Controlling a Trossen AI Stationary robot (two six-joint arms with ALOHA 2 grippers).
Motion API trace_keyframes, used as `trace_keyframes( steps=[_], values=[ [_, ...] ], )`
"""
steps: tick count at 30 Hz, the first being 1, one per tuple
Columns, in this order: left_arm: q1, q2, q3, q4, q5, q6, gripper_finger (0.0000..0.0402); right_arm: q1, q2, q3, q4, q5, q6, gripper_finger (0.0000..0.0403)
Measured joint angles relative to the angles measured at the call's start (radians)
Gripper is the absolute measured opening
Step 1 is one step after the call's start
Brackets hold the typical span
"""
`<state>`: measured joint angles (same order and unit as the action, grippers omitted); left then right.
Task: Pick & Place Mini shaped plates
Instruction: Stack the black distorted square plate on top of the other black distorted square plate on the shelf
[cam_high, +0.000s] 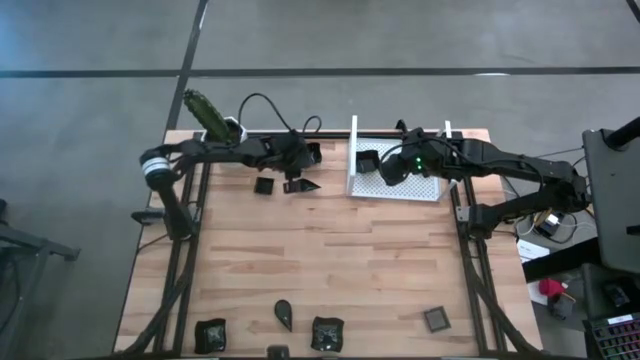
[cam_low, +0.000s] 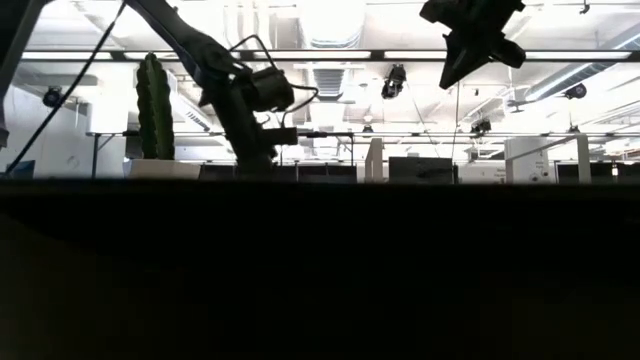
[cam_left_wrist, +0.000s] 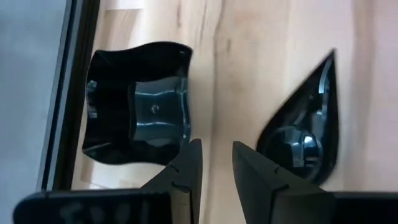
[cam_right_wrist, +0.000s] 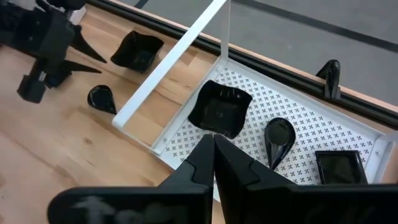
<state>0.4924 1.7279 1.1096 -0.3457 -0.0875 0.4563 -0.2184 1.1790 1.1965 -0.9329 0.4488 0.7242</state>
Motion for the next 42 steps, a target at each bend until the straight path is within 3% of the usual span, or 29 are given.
trace_keyframes(
  steps=[19, 26, 30, 36, 42],
  values=[
    [0.023, 0.105, 0.025, 0.044, -0.026, 0.049, 0.0082, 0.0, 0.0, 0.0, 0.004, 0.008, -0.001, 0.0008],
    [0.024, 0.106, 0.025, 0.043, -0.035, 0.095, 0.001, 0.0, 0.0, 0.0, 0.005, 0.026, 0.002, 0.0008],
    [0.024, 0.103, 0.05, 0.015, -0.037, 0.097, 0.0002, 0.0, 0.0, 0.0, 0.004, 0.026, 0.002, 0.0008],
    [-0.008, 0.043, 0.118, -0.107, -0.045, 0.092, 0.0001, 0.0, 0.0, -0.001, 0.004, 0.026, 0.002, 0.0008],
    [-0.094, -0.11, 0.139, -0.231, -0.046, 0.014, 0.0, 0.0, 0.0, -0.007, 0.004, 0.026, 0.002, 0.0008]
  ],
)
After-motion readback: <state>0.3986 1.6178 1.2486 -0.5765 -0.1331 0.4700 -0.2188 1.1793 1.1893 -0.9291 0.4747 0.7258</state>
